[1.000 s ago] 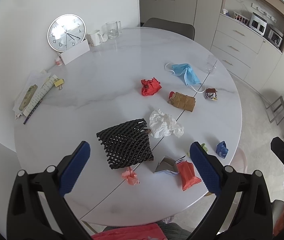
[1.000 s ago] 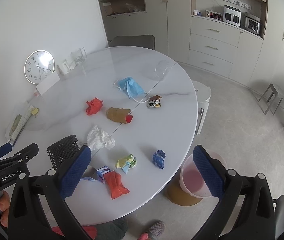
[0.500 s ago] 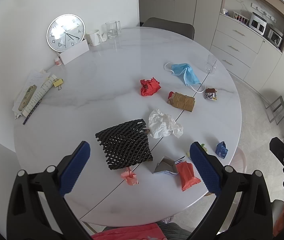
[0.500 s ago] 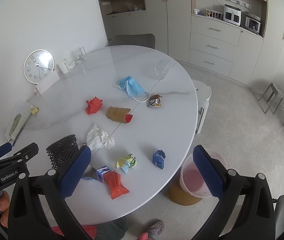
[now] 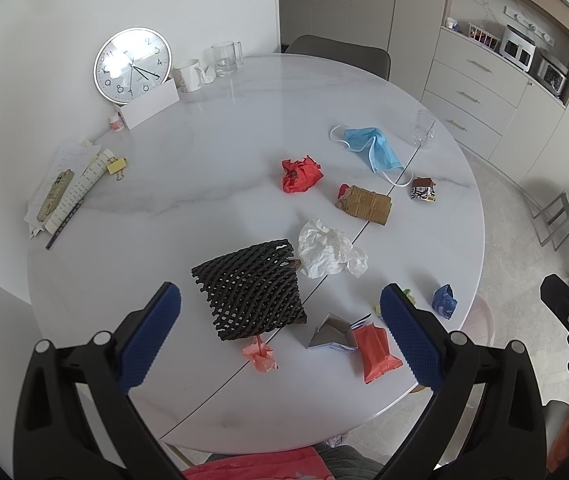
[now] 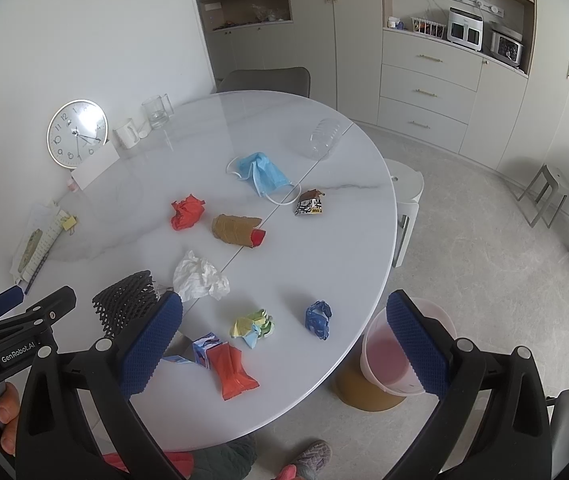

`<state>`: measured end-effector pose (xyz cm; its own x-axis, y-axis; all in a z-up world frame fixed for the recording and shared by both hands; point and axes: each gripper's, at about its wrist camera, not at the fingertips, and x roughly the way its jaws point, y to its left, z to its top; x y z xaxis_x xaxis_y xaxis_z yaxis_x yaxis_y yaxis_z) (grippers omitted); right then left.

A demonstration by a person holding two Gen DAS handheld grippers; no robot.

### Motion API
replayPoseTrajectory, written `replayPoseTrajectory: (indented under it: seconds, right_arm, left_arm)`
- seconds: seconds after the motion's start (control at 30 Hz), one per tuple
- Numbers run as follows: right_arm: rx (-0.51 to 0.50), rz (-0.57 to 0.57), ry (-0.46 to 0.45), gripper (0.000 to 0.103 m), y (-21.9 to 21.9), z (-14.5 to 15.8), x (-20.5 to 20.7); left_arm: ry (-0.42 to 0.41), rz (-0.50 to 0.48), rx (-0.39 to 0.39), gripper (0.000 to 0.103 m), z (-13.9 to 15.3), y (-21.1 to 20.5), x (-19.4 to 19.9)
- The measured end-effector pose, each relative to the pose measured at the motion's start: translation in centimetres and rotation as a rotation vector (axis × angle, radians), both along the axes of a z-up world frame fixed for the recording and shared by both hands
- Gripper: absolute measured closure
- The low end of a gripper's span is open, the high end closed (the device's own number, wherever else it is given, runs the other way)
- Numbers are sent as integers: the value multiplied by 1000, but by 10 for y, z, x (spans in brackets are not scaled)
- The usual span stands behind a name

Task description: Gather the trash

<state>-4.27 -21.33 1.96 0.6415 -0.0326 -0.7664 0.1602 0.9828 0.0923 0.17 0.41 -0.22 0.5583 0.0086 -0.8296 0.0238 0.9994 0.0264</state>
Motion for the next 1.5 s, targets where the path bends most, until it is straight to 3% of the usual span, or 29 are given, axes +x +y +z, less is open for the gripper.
replayPoseTrajectory:
  seconds: [0.93, 1.17, 1.27, 1.4, 1.5]
  right_arm:
    - [-3, -5, 0, 2, 1, 0, 0]
    - [-11, 15, -19, 2, 9, -9, 1]
    - [-55, 26, -25, 2, 18, -20, 5]
    - [-89, 26, 14, 2, 28, -39, 11]
    - [-20, 14, 69, 2, 31, -58, 17]
  left_arm:
    - [2, -16, 0, 8, -1, 2, 1]
    - [-20, -142, -42, 8, -14, 25, 7]
    - [-40, -219, -9, 8, -29, 39, 13]
    - [8, -331, 45, 8, -61, 56, 26]
    - [47, -398, 42, 8, -82, 65, 37]
